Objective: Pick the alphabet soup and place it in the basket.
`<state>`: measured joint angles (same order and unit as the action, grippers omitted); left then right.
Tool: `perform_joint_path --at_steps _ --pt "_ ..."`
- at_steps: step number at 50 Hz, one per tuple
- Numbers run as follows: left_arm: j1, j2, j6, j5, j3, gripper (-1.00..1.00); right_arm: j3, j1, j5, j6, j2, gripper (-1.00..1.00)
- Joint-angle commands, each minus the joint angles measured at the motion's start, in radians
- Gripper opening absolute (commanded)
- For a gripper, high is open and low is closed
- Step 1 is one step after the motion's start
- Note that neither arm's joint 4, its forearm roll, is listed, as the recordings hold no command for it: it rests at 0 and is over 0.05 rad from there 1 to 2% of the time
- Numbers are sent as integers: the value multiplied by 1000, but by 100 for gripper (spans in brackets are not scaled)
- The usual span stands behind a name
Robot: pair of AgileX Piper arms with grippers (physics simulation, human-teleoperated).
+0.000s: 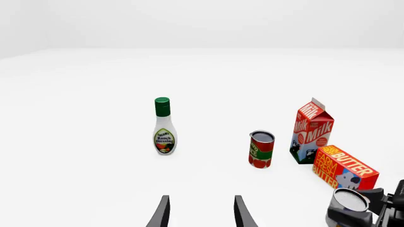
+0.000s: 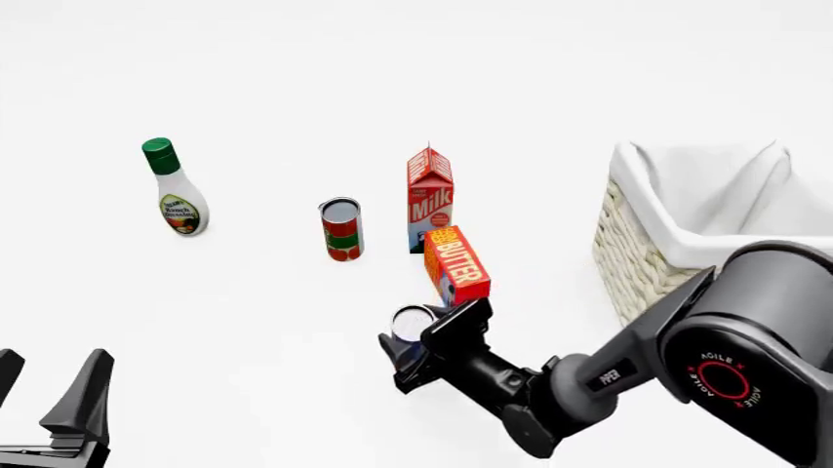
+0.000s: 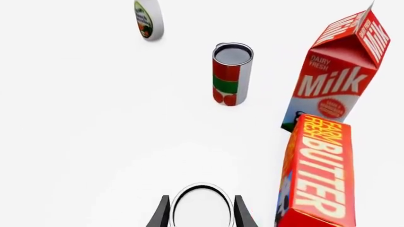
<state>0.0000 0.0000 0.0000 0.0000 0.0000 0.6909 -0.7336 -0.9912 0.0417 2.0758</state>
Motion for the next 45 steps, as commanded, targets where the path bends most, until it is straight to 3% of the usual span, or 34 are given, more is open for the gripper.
perform_joint_path --at_steps 1,24,25,45 --pt "0 0 0 0 0 100 17 1 -2 2 34 100" --pt "0 0 0 0 0 100 38 -4 4 1 68 100" --pt "0 0 0 0 0 100 38 -4 3 2 68 -100" --pt "0 0 0 0 0 100 27 -8 -3 4 52 -100"
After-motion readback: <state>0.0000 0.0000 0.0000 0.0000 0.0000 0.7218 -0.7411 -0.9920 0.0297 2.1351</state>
